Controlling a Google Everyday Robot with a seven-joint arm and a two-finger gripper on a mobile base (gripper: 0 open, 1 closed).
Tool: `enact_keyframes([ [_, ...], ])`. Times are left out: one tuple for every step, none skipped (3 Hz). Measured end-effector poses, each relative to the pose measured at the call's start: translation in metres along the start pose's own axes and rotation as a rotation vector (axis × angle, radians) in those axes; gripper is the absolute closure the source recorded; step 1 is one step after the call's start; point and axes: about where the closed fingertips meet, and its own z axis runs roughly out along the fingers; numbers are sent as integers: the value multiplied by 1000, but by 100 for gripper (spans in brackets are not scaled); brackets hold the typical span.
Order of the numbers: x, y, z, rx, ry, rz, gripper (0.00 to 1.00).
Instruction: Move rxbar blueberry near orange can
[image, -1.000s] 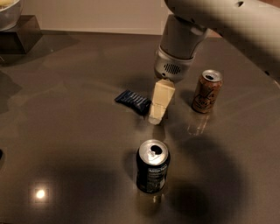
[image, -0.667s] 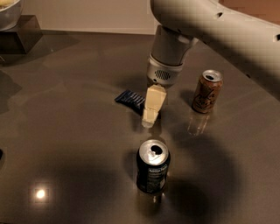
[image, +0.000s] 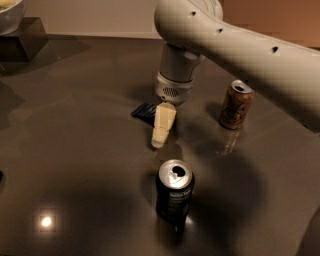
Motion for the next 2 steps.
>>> enact_keyframes([
  [-6, -10, 6, -6, 4, 11, 0],
  [-12, -14, 8, -10, 5, 11, 15],
])
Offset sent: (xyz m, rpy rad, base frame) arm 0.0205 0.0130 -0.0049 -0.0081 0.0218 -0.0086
